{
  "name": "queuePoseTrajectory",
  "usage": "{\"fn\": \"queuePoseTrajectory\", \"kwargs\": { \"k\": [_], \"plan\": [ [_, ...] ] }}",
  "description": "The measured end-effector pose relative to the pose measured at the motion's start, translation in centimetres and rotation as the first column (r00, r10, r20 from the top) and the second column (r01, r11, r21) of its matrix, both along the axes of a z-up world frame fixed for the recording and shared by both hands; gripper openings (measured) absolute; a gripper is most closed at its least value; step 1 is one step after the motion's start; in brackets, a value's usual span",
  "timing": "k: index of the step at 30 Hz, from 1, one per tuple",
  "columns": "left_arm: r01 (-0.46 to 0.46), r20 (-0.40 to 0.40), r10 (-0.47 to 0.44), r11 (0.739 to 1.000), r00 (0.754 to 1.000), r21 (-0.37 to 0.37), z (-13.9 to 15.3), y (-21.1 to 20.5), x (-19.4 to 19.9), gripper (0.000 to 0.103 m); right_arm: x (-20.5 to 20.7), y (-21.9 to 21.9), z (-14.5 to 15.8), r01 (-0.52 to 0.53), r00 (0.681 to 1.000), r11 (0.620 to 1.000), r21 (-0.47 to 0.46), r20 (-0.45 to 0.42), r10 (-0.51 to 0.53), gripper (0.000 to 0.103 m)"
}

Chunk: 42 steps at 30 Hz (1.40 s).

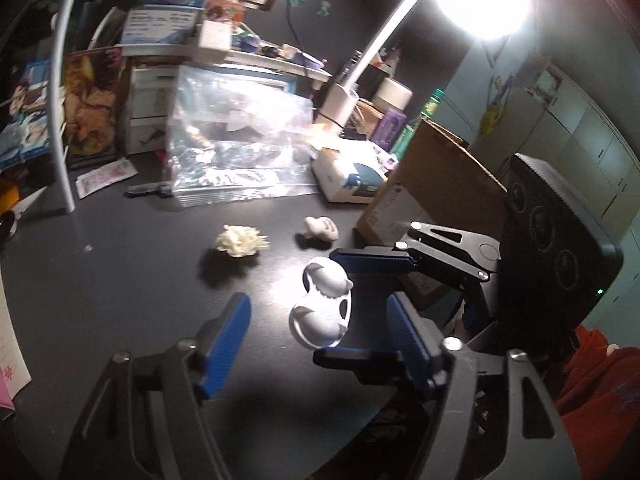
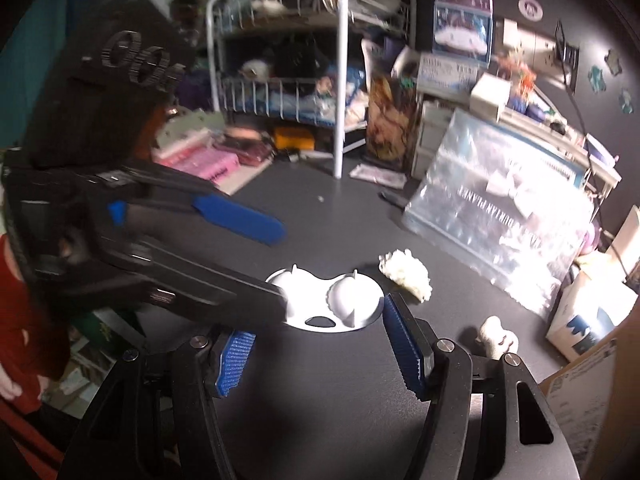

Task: Organize objects
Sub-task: 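Move the right gripper back to the desk and grasp the white two-cup holder, then carry the white cup holder with the right gripper and release it into the box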

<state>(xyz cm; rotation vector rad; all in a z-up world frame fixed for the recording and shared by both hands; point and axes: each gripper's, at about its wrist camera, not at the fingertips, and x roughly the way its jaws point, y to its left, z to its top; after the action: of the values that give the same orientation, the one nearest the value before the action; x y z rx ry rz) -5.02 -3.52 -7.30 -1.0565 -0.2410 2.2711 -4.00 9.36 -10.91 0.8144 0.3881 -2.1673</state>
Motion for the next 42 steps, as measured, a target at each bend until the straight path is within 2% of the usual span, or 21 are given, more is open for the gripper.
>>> {"fn": "queuePoseTrajectory", "kwargs": {
  "k": [2,4,6,8,16,24,29,36,42],
  "plan": [
    [0.018,-0.009,-0.018,1.000,1.000,-0.004,0.7,0.7,0.2,0.055,0.6,0.3,0.9,-0.004,1.000,1.000,-0.007,-0.024,0.004,0.059],
    [0.026,-0.009,-0.026,1.000,1.000,0.006,1.4,1.3,0.3,0.050,1.1,0.9,2.0,-0.006,0.999,1.000,-0.017,-0.047,0.005,0.059],
    [0.031,-0.016,-0.031,1.000,0.999,0.003,2.3,1.8,0.3,0.049,1.6,1.5,2.7,-0.005,0.998,1.000,-0.023,-0.063,0.004,0.059],
    [0.042,-0.027,-0.042,0.999,0.999,-0.005,3.1,2.5,0.4,0.042,1.9,2.0,3.5,0.003,0.996,1.000,-0.023,-0.084,-0.004,0.059],
    [0.125,-0.078,-0.124,0.992,0.989,-0.002,6.9,5.9,-0.1,0.029,3.5,4.5,7.3,0.041,0.983,0.999,-0.008,-0.179,-0.042,0.059],
    [0.191,-0.116,-0.192,0.981,0.974,-0.019,10.2,10.5,-2.2,0.028,2.8,8.2,10.7,0.123,0.969,0.992,-0.005,-0.215,-0.121,0.059],
    [0.247,-0.107,-0.248,0.969,0.963,-0.021,11.1,13.9,-4.3,0.029,1.8,11.3,11.9,0.179,0.961,0.984,-0.003,-0.214,-0.175,0.059],
    [0.315,-0.048,-0.317,0.948,0.947,-0.034,10.9,18.9,-7.3,0.028,-0.5,15.9,12.1,0.254,0.957,0.967,0.030,-0.155,-0.247,0.059],
    [0.335,0.001,-0.336,0.940,0.942,-0.062,10.3,21.5,-8.6,0.029,-2.1,18.3,11.6,0.285,0.956,0.956,0.068,-0.085,-0.279,0.059]
  ]
}}
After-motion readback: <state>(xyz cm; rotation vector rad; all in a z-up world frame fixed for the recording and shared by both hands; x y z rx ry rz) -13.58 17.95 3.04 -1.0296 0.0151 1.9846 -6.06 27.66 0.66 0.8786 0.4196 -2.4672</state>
